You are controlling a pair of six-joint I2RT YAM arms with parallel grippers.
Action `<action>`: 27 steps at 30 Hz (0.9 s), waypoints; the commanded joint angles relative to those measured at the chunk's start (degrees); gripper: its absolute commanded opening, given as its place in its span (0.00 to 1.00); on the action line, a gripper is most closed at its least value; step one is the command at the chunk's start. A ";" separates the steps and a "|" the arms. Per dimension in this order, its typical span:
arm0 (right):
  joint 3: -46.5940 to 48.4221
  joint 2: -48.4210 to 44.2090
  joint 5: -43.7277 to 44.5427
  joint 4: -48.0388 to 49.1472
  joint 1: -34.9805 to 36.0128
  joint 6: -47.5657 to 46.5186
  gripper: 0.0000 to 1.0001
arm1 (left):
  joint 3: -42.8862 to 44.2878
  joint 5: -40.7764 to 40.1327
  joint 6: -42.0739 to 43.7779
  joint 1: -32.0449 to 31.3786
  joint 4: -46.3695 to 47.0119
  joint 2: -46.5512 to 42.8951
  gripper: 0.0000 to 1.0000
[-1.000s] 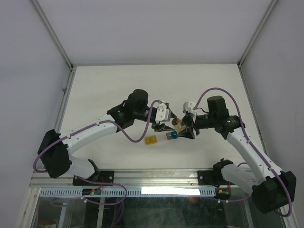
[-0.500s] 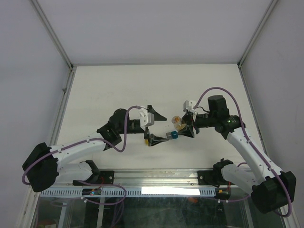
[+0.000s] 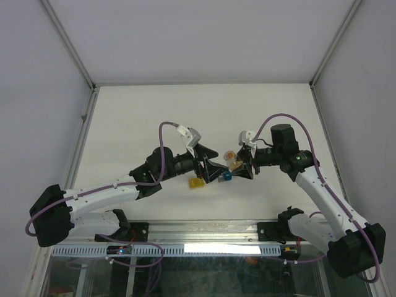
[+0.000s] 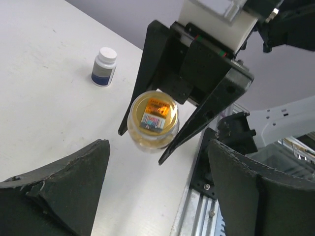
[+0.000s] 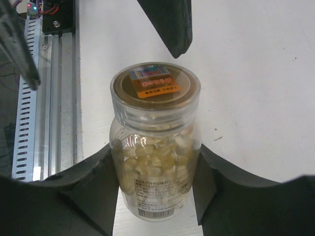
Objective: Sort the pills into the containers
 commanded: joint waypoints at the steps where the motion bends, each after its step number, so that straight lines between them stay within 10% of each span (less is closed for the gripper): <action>1: 2.32 -0.88 -0.75 2.52 -0.34 0.69 0.00 | 6.50 -8.65 -2.40 -2.60 -6.88 0.59 0.80; 22: 2.17 -1.14 -0.66 2.55 -0.34 0.70 0.00 | 19.05 -6.20 3.59 -4.99 -17.21 8.34 0.33; 27: 2.23 -1.23 -0.84 2.54 -0.34 0.69 0.00 | 17.59 7.66 20.24 -4.91 -16.58 8.16 0.24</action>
